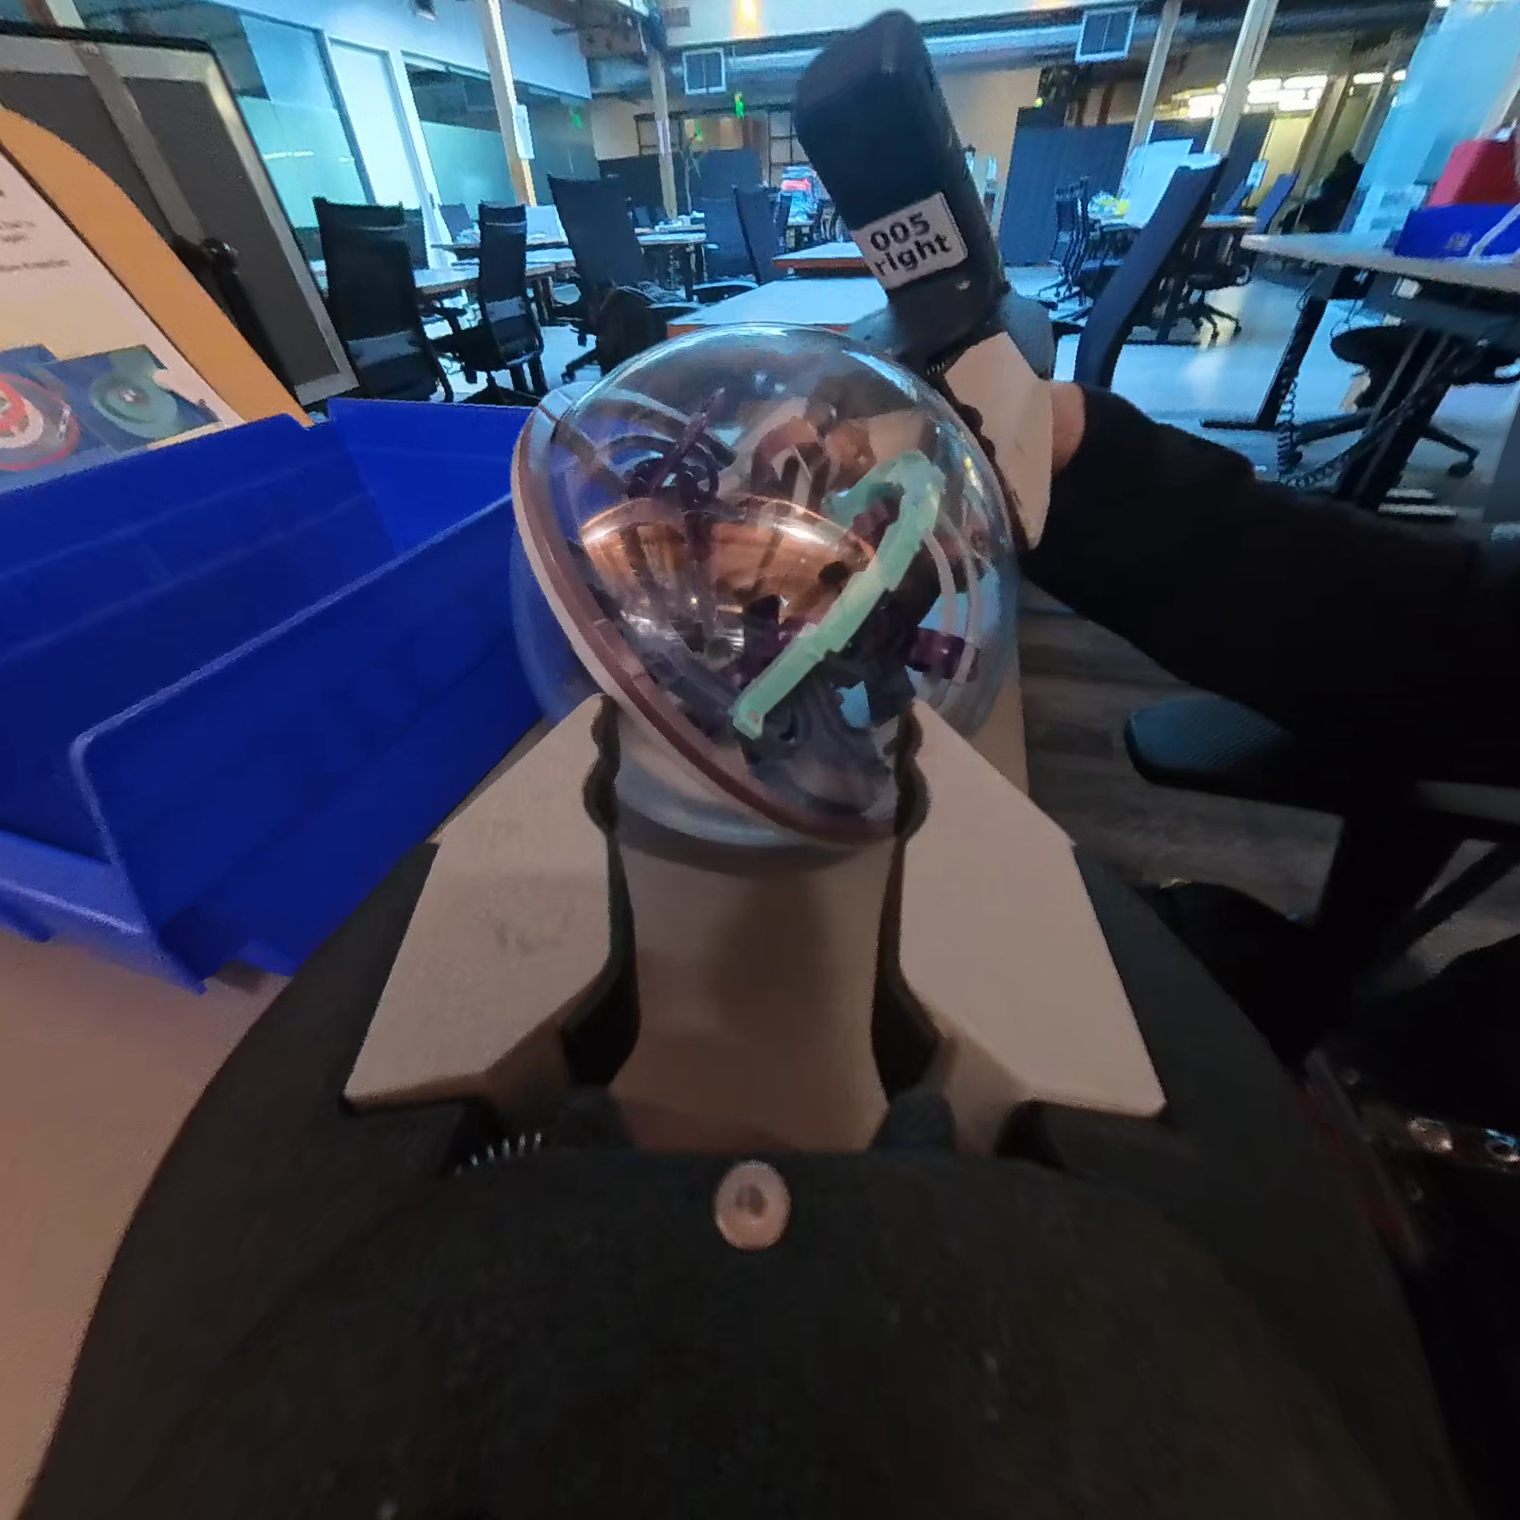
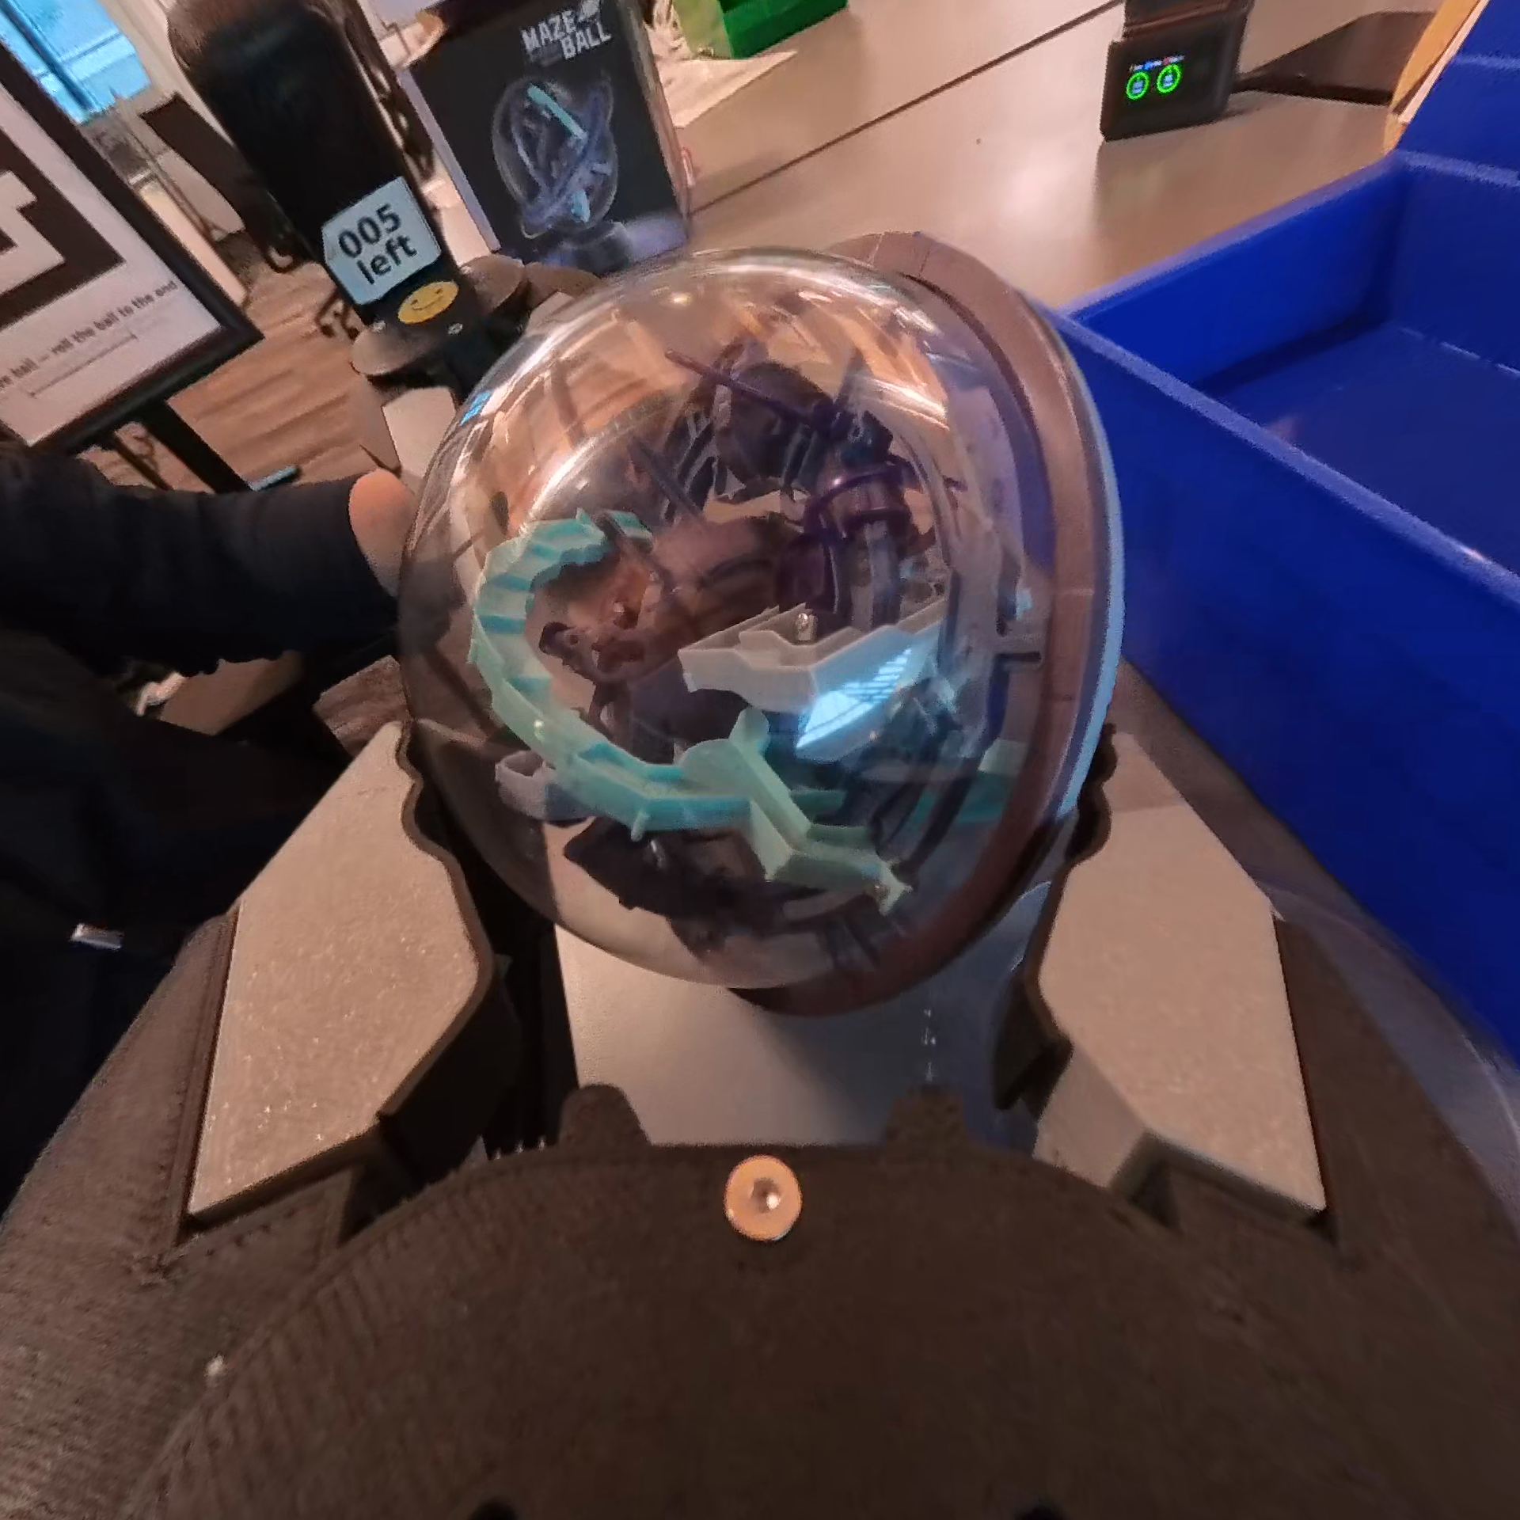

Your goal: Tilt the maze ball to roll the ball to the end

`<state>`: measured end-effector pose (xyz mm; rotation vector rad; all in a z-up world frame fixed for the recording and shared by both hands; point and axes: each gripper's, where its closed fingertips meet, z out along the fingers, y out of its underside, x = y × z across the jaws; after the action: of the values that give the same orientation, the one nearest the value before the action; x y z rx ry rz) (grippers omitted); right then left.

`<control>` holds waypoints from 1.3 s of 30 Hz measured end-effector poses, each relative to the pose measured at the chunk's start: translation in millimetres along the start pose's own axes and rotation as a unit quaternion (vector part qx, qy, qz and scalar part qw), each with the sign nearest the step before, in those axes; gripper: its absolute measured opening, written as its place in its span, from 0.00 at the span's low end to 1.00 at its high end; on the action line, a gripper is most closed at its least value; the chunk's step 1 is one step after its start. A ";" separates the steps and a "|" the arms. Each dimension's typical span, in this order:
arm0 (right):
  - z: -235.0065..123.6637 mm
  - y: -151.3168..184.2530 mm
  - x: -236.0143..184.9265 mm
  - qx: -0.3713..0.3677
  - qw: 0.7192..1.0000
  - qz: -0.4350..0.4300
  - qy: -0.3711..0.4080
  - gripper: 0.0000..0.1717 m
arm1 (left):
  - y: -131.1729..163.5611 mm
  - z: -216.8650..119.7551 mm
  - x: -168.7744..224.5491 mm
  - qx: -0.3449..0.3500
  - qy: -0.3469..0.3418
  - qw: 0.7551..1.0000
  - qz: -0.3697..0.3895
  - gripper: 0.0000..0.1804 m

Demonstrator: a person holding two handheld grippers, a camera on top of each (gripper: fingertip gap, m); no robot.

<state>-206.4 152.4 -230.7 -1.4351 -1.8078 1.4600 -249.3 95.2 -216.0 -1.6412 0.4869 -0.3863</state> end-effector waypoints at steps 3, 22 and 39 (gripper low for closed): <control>-0.6 5.0 1.5 -0.008 1.000 -0.020 0.001 0.87 | -3.5 -2.8 -0.7 0.014 0.002 1.000 -0.005 0.30; -4.7 28.7 -3.1 -0.073 0.992 -0.098 0.020 0.83 | 56.8 18.7 -1.0 -0.199 -0.006 0.980 0.027 0.51; -6.9 12.2 7.6 0.025 0.999 -0.032 -0.024 0.78 | 51.6 22.1 -3.9 -0.182 -0.018 0.983 0.004 0.44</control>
<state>-198.3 161.4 -241.2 -1.3177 -1.8154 1.5090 -245.9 111.2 -269.8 -1.9954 0.5611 -0.2700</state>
